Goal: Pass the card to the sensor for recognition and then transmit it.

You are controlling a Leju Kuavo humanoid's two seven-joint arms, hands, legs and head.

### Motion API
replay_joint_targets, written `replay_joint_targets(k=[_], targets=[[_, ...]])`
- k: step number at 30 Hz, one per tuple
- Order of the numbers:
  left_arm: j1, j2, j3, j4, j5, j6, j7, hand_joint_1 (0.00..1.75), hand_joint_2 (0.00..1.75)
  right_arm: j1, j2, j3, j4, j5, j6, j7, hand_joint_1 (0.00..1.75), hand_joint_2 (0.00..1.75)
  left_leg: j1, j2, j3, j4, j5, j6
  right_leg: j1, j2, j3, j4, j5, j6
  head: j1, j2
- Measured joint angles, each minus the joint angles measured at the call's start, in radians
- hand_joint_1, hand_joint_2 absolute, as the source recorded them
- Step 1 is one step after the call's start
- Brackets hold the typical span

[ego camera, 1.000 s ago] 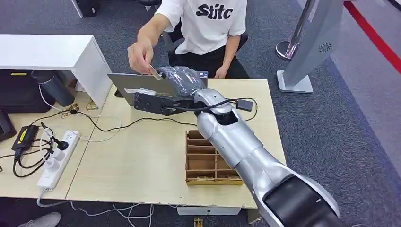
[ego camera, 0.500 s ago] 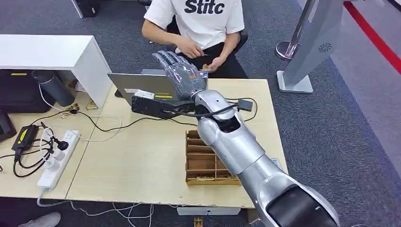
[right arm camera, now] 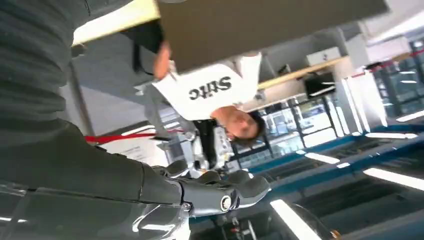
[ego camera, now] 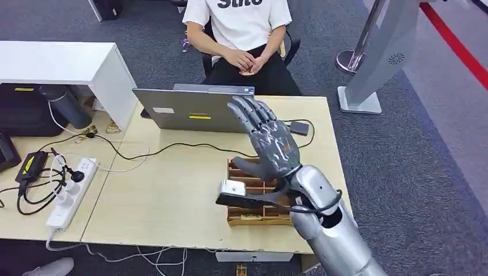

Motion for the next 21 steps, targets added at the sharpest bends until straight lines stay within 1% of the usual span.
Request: replay_joint_targets(k=[1,3,4,6,8,10,11,15,16,19,21], targets=[[0.0,-0.004,0.0,-0.011,0.006,-0.006,0.006,0.0,1.75,0.033,-0.024,-0.01,-0.023,0.011,-0.013,-0.009,0.0,1.75,0.0,0.0,0.0,0.0,0.0,0.001,0.0,0.0,0.0,0.0,0.0,0.0,0.0,0.0],[0.003,-0.014,0.002,-0.034,0.012,-0.016,0.01,0.0,1.75,0.099,-0.062,-0.031,-0.055,0.043,-0.029,-0.006,0.0,1.75,0.0,-0.001,0.0,0.0,-0.001,0.001,0.0,-0.001,0.001,-0.001,-0.001,0.001,0.0,0.0],[0.006,-0.025,0.008,-0.055,0.018,-0.024,0.02,0.0,1.75,0.14,-0.092,-0.047,-0.079,0.061,-0.038,0.005,0.0,1.75,0.0,-0.001,0.0,0.0,-0.001,0.002,0.0,-0.002,0.002,-0.001,-0.001,0.001,0.0,0.0],[0.01,-0.04,0.017,-0.089,0.029,-0.036,0.034,0.0,1.75,0.218,-0.132,-0.076,-0.118,0.066,-0.055,0.019,0.0,1.75,0.0,-0.002,0.0,0.0,-0.001,0.002,0.0,-0.002,0.002,-0.001,-0.001,0.001,0.0,0.0],[0.013,-0.057,0.029,-0.126,0.035,-0.047,0.043,0.0,1.75,0.284,-0.16,-0.114,-0.166,0.064,-0.07,0.024,0.0,1.75,0.0,-0.001,-0.001,0.0,-0.002,0.003,0.0,-0.002,0.001,-0.001,-0.001,0.001,0.0,0.0],[0.014,-0.069,0.037,-0.151,0.037,-0.052,0.049,0.0,1.75,0.313,-0.179,-0.135,-0.195,0.06,-0.07,0.027,0.0,1.75,0.0,0.001,0.001,0.0,-0.003,0.002,0.0,0.001,0.001,-0.001,-0.001,0.001,-0.001,0.0],[0.012,-0.076,0.04,-0.167,0.037,-0.054,0.049,0.0,1.75,0.331,-0.191,-0.145,-0.213,0.059,-0.067,0.027,0.0,1.75,0.0,0.001,0.001,0.0,-0.003,0.002,0.0,0.0,0.002,-0.001,-0.001,0.002,0.001,0.0],[0.014,-0.097,0.051,-0.202,0.039,-0.058,0.052,0.0,1.75,0.372,-0.209,-0.17,-0.254,0.074,-0.064,0.04,0.0,1.75,0.0,0.001,0.001,0.0,-0.003,0.002,0.0,0.0,0.001,-0.001,-0.001,0.002,0.0,0.0],[0.013,-0.1,0.053,-0.212,0.041,-0.06,0.057,0.0,1.75,0.384,-0.21,-0.179,-0.269,0.108,-0.076,0.057,0.0,1.75,0.0,0.001,0.001,0.0,-0.003,0.002,0.0,0.0,0.002,-0.001,-0.001,0.002,0.0,0.0],[0.018,-0.122,0.062,-0.252,0.04,-0.069,0.061,0.0,1.75,0.413,-0.212,-0.222,-0.317,0.274,-0.123,0.127,0.0,1.75,0.0,0.0,0.001,0.0,-0.003,0.002,0.0,0.0,0.002,-0.001,-0.001,0.002,0.0,0.0],[0.017,-0.135,0.066,-0.268,0.037,-0.074,0.061,0.0,1.75,0.417,-0.22,-0.227,-0.341,0.254,-0.106,0.117,0.0,1.75,0.0,0.001,0.001,0.0,-0.003,0.002,0.0,0.0,0.002,-0.001,-0.001,0.002,0.0,0.0]])
